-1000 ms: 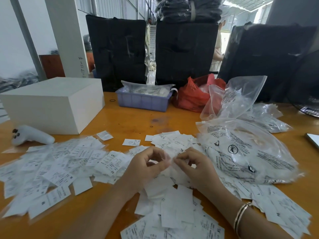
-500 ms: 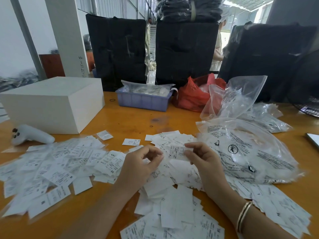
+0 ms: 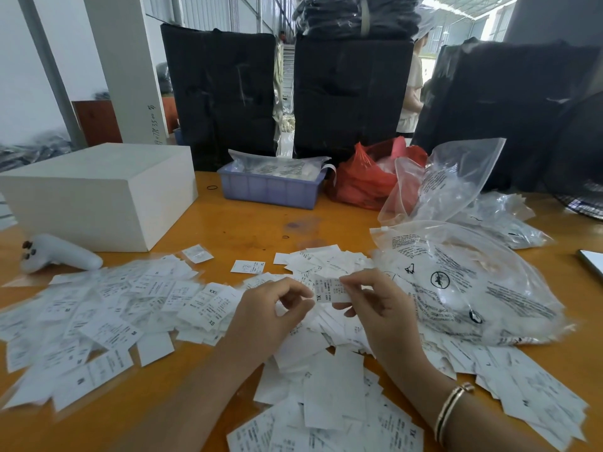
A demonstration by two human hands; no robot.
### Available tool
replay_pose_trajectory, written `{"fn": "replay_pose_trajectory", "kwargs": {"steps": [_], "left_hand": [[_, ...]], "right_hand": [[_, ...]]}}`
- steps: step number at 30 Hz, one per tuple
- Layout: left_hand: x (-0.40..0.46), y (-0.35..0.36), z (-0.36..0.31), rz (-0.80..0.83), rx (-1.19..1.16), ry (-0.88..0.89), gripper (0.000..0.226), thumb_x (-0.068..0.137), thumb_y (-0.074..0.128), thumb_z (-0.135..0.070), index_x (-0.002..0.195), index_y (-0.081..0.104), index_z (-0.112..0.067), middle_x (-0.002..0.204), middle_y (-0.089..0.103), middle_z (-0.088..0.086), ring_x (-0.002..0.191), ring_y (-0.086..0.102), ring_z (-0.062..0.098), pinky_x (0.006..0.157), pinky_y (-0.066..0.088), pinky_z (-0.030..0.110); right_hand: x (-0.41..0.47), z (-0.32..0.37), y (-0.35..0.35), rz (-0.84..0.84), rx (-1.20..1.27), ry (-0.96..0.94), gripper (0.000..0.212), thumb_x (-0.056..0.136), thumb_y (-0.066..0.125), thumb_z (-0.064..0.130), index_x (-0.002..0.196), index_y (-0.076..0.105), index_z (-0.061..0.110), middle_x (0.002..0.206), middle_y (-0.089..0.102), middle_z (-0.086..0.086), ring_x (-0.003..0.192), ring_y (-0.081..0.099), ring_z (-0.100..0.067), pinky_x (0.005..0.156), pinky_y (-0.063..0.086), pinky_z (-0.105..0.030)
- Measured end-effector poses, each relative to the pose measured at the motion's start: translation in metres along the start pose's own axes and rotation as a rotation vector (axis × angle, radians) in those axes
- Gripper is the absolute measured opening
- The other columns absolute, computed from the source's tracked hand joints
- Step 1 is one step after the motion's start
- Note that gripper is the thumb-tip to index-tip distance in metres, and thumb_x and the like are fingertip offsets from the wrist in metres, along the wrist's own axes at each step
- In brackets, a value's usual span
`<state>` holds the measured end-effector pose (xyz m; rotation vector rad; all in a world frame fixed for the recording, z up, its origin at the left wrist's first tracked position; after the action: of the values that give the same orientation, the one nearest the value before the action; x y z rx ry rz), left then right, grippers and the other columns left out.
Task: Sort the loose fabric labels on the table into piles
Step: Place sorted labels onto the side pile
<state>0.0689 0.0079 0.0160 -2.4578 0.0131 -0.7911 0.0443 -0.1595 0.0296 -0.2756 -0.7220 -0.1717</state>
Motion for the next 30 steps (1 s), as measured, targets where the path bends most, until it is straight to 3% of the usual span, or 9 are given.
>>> {"fn": "replay_pose_trajectory", "kwargs": {"steps": [3,7,12,16,19,23,27,30], "left_hand": [[0.0,-0.001,-0.001,0.004,0.01,-0.008,0.006,0.082,0.072,-0.022,0.088,0.071,-0.023,0.075,0.062,-0.02,0.075,0.06,0.004,0.066,0.044,0.006],[0.0,-0.001,-0.001,0.003,0.005,-0.019,0.006,0.083,0.071,-0.021,0.088,0.072,-0.021,0.076,0.062,-0.02,0.074,0.061,0.004,0.065,0.044,0.006],[0.001,-0.002,0.001,0.019,-0.037,-0.013,0.009,0.085,0.067,-0.02,0.091,0.073,-0.018,0.076,0.065,-0.02,0.08,0.061,-0.003,0.064,0.044,0.005],[0.001,-0.002,0.001,0.017,-0.102,-0.045,0.022,0.084,0.057,-0.039,0.087,0.073,-0.024,0.074,0.068,-0.022,0.08,0.062,-0.002,0.063,0.043,0.006],[0.002,-0.003,0.002,0.004,-0.14,-0.067,0.024,0.081,0.053,-0.048,0.077,0.071,-0.032,0.072,0.069,-0.022,0.073,0.063,0.004,0.055,0.043,0.011],[0.001,0.0,0.002,0.049,-0.146,-0.082,0.028,0.081,0.048,-0.052,0.077,0.07,-0.035,0.076,0.065,-0.027,0.08,0.061,-0.001,0.049,0.044,0.014],[0.0,0.001,0.002,0.061,-0.158,-0.107,0.022,0.079,0.048,-0.054,0.078,0.066,-0.042,0.072,0.068,-0.023,0.067,0.063,0.013,0.051,0.049,0.023],[0.0,-0.001,0.003,0.053,-0.184,-0.135,0.027,0.076,0.048,-0.058,0.084,0.067,-0.041,0.075,0.07,-0.021,0.066,0.062,0.031,0.046,0.048,0.026]], "right_hand": [[-0.001,0.003,0.0,0.004,-0.044,-0.074,0.014,0.087,0.057,0.011,0.087,0.062,0.024,0.084,0.064,0.001,0.068,0.068,-0.004,0.053,0.053,-0.017],[-0.002,0.004,0.001,0.019,-0.077,-0.13,0.025,0.086,0.059,-0.004,0.088,0.063,0.02,0.083,0.062,0.004,0.071,0.067,-0.009,0.059,0.05,-0.009],[-0.001,0.002,0.004,0.082,-0.091,-0.159,0.019,0.084,0.059,-0.002,0.088,0.065,0.016,0.082,0.062,0.001,0.07,0.066,-0.009,0.058,0.047,-0.007],[0.0,0.0,0.008,0.134,-0.111,-0.152,0.027,0.084,0.056,0.002,0.092,0.064,0.026,0.08,0.062,0.008,0.07,0.061,-0.006,0.056,0.05,-0.016],[0.002,-0.004,0.002,0.089,-0.117,-0.119,0.032,0.085,0.056,0.004,0.093,0.062,0.035,0.075,0.062,0.004,0.066,0.058,-0.011,0.054,0.047,-0.019],[-0.001,0.0,0.006,0.118,-0.186,-0.199,0.031,0.084,0.058,0.0,0.096,0.063,0.028,0.075,0.064,0.001,0.065,0.056,-0.012,0.054,0.046,-0.019],[0.0,-0.001,0.0,0.021,-0.162,-0.14,0.032,0.086,0.057,0.003,0.095,0.06,0.034,0.072,0.063,-0.003,0.063,0.057,-0.012,0.052,0.046,-0.016],[0.001,-0.01,-0.008,-0.043,-0.092,0.005,0.04,0.089,0.058,-0.001,0.094,0.059,0.038,0.076,0.065,0.001,0.064,0.061,-0.009,0.052,0.05,-0.024]]}}
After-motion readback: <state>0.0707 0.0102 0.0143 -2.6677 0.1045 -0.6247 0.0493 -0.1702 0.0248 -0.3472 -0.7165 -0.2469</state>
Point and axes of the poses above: each hand's wrist, its own x-axis towards the middle knuckle, its own y-axis out of the palm, z = x × y, the point moved 6 cm from there along x, towards the middle knuckle
